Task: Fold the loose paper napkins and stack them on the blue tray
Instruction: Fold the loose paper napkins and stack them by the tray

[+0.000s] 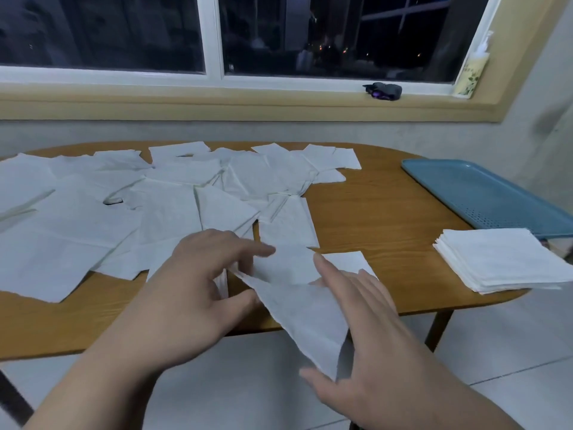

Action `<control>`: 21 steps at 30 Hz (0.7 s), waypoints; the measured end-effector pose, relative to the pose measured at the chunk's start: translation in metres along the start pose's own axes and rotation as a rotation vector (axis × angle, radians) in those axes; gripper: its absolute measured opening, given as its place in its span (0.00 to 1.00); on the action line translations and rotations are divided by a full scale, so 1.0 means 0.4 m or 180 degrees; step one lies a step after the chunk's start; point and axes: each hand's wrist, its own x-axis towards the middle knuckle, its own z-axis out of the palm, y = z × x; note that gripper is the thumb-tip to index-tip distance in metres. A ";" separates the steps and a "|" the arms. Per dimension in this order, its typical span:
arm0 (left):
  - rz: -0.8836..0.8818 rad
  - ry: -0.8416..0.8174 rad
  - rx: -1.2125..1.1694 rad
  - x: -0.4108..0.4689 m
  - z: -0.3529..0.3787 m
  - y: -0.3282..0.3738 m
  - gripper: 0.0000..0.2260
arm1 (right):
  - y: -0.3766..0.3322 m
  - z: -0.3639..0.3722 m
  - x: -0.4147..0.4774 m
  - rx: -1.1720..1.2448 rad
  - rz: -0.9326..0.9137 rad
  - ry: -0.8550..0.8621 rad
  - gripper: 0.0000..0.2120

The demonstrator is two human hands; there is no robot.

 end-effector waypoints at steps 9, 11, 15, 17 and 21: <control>-0.0001 -0.0555 -0.0396 -0.023 -0.038 -0.004 0.04 | 0.016 0.014 -0.008 0.0586 -0.0261 0.1134 0.19; 0.0029 -0.0562 -0.0386 -0.028 -0.037 -0.001 0.05 | 0.018 0.006 -0.009 0.0734 -0.0173 0.1167 0.20; 0.0088 -0.0505 -0.0390 -0.037 -0.033 0.001 0.03 | 0.010 -0.003 -0.015 0.1073 -0.0240 0.1155 0.09; 0.0134 -0.0464 -0.0413 -0.040 -0.036 0.004 0.02 | 0.012 -0.006 -0.017 0.1124 -0.0278 0.1246 0.08; 0.0134 -0.0187 -0.0566 -0.041 -0.039 0.028 0.03 | 0.015 -0.013 -0.020 0.1348 -0.0143 0.1346 0.08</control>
